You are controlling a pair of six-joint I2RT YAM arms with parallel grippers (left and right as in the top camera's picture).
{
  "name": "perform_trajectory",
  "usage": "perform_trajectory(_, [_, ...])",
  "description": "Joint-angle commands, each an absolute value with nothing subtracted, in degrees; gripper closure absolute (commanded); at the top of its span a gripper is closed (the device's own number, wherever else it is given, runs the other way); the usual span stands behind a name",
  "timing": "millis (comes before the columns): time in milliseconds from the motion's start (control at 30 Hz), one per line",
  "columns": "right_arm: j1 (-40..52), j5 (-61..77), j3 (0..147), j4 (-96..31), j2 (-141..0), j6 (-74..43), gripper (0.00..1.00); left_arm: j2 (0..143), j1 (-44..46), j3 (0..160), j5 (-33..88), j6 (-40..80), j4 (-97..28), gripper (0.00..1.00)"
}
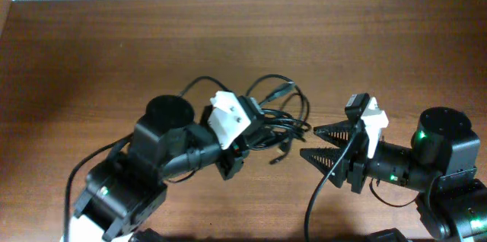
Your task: Untangle cables
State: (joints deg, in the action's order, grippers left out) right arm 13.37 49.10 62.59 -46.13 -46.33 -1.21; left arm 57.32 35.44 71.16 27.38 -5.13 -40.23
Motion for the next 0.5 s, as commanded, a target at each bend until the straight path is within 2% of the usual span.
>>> perform_trajectory(0, [13.1, 50.78, 62.17, -45.8, -46.02, 1.43, 0.43, 59.27, 35.18, 72.82, 34.85, -6.09, -39.46, 1.0])
perform_trajectory(100, [13.1, 49.78, 62.17, -45.8, -46.0, 1.76, 0.47, 59.66, 35.18, 72.82, 34.96, -6.17, -39.46, 1.0])
perform_trajectory(333, [13.1, 48.6, 62.19, -45.36, -45.21, 1.74, 0.46, 59.57, 35.18, 72.82, 34.96, -16.51, -42.09, 1.0])
perform_trajectory(467, [13.06, 44.97, 62.61, -45.12, -43.68, 1.74, 0.46, 59.55, 35.18, 72.82, 35.33, -17.96, -42.72, 1.0])
